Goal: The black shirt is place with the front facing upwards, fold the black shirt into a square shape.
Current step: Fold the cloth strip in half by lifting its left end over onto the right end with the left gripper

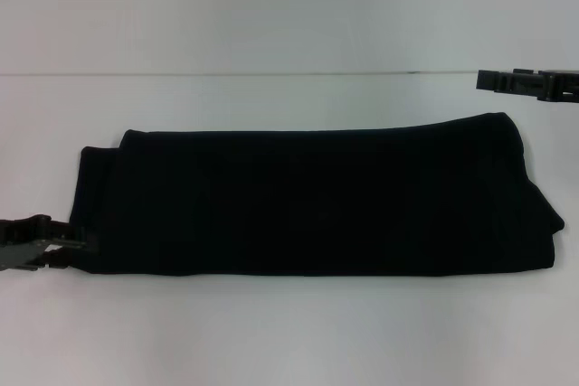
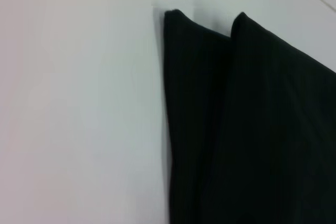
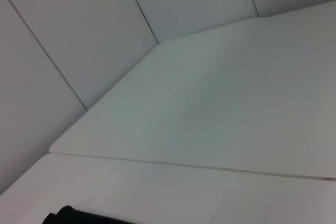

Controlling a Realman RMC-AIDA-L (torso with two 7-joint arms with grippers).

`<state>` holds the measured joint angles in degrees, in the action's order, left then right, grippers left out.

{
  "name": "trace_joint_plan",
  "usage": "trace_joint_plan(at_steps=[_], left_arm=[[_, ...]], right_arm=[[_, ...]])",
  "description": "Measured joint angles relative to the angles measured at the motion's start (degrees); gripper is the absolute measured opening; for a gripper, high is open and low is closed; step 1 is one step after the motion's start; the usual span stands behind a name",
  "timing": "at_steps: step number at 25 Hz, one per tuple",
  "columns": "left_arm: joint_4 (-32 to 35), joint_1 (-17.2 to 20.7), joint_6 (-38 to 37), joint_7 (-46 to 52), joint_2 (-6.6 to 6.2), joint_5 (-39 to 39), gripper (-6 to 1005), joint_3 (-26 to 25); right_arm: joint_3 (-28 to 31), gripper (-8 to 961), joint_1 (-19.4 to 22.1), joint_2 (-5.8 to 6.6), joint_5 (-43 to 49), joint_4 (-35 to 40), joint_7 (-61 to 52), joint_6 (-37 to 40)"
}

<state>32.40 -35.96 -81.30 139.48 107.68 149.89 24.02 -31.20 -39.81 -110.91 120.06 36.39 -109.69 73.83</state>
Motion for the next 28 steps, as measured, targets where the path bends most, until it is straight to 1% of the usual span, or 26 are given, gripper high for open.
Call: trace_joint_plan(at_steps=[3, 8, 13, 20, 24, 28], left_arm=[[0.03, -0.04, 0.68, 0.01, 0.0, 0.01, 739, 0.35], [0.03, -0.08, 2.3, 0.58, 0.17, 0.05, 509, 2.06], [-0.01, -0.04, 2.45, 0.75, 0.25, 0.05, 259, 2.31], [0.32, 0.64, 1.82, 0.96, 0.0, 0.04, 117, 2.02], [1.78, 1.98, 1.89, 1.12, -0.05, -0.22, 36, 1.61], [3.64, 3.47, 1.97, 0.95, 0.12, -0.4, 21, -0.42]], right_arm=[[0.0, 944, 0.0, 0.0, 0.0, 0.0, 0.0, 0.03], [0.0, 944, 0.0, -0.08, 0.0, 0.0, 0.0, 0.14], [0.0, 945, 0.0, -0.09, 0.0, 0.0, 0.0, 0.14], [0.0, 945, 0.0, -0.12, 0.0, 0.0, 0.02, 0.07], [0.11, 945, 0.0, -0.32, -0.01, 0.0, 0.26, 0.02], [0.17, 944, -0.07, -0.44, -0.22, -0.24, 0.38, 0.0]])
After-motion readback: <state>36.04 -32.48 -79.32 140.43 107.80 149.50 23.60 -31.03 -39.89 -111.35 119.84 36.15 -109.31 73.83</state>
